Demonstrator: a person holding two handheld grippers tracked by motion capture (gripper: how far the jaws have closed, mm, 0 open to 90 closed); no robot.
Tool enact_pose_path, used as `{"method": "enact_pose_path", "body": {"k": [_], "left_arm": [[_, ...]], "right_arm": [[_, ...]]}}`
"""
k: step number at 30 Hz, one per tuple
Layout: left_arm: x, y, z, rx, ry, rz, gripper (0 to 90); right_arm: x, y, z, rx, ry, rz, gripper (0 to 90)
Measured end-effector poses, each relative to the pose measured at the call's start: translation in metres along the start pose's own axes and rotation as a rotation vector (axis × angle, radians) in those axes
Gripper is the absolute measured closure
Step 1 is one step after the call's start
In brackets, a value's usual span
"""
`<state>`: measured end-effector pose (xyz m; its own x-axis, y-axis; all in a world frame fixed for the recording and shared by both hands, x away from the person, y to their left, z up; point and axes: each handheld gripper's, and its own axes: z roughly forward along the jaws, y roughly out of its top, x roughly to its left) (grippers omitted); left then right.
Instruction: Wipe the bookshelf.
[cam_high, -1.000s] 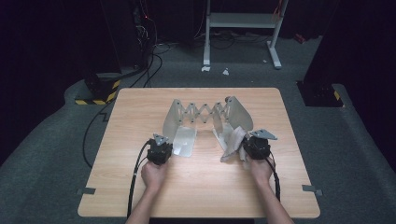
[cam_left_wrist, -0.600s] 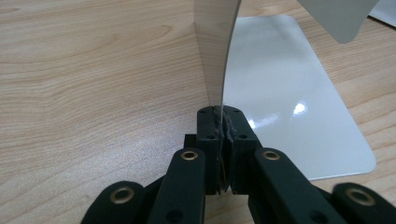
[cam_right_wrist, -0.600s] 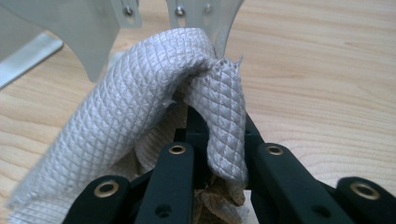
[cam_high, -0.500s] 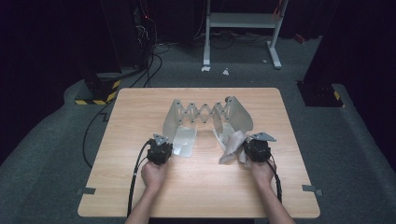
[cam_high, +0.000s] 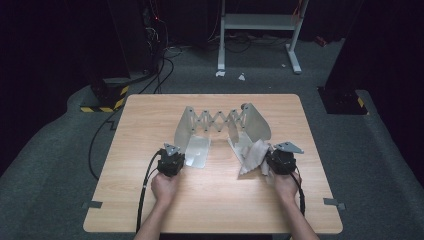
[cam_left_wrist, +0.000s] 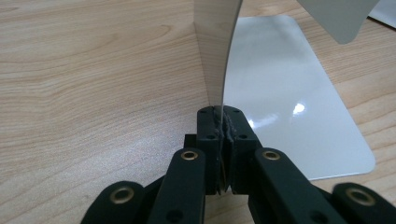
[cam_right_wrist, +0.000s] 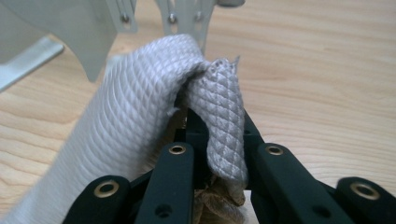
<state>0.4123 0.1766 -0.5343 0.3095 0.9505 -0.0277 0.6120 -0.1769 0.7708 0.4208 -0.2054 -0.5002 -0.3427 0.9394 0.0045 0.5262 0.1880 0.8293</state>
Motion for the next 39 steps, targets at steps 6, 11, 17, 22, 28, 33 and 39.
{"method": "enact_pose_path", "body": {"k": [6,11,17,22,28,33,39], "left_arm": [[0.0,0.0,0.0,0.0,0.001,0.001,85.7],[0.0,0.0,0.0,-0.001,0.002,0.001,85.6],[0.0,0.0,0.0,0.0,-0.001,-0.001,85.7],[0.0,0.0,0.0,0.0,0.0,0.0,85.8],[0.0,0.0,0.0,0.0,0.0,0.0,85.8],[0.0,0.0,0.0,0.0,0.001,0.001,85.8],[0.0,0.0,0.0,0.0,-0.001,-0.002,85.8]], "right_arm": [[-0.006,0.01,-0.017,-0.045,0.002,0.01,81.8],[-0.008,0.02,-0.028,-0.08,0.012,0.017,81.7],[-0.012,0.03,-0.037,-0.124,0.029,0.038,81.6],[-0.016,0.041,-0.044,-0.165,0.033,0.035,81.6],[-0.021,0.063,-0.053,-0.203,0.028,0.016,81.5],[-0.021,0.079,-0.051,-0.193,0.037,-0.003,81.4],[-0.016,0.078,-0.035,-0.14,0.048,-0.017,81.5]]}}
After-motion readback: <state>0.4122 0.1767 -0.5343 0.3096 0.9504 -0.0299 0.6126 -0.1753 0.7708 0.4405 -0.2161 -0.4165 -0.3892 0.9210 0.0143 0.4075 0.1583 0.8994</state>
